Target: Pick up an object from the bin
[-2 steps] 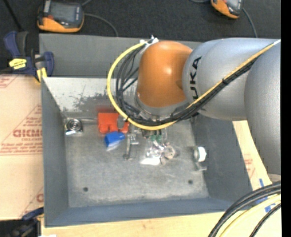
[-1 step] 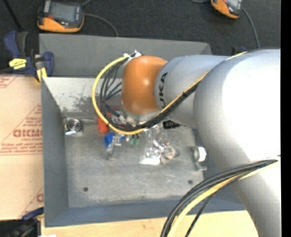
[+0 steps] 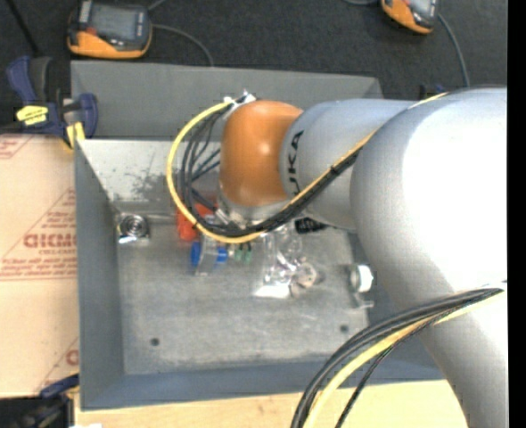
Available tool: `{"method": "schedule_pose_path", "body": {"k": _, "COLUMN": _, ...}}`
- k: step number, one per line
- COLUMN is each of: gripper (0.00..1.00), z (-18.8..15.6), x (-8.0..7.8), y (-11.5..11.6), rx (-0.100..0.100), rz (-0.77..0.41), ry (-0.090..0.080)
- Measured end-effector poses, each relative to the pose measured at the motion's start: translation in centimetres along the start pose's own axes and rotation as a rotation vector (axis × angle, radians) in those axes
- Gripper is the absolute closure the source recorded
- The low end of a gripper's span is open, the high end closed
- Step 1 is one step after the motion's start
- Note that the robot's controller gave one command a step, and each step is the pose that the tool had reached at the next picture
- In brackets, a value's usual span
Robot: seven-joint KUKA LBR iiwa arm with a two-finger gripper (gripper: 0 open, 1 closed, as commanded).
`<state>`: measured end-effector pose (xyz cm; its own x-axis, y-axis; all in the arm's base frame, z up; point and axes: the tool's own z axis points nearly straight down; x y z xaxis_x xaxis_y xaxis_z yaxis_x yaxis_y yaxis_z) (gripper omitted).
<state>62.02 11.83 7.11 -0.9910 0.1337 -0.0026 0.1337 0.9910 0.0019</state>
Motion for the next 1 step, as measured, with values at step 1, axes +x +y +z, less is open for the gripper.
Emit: {"method": "schedule_pose_path", "body": {"k": 1, "gripper": 1.00, "z": -15.72, "x": 2.22, "y": 0.37, "rx": -0.003, "rz": 0.042, "ry": -0.008}}
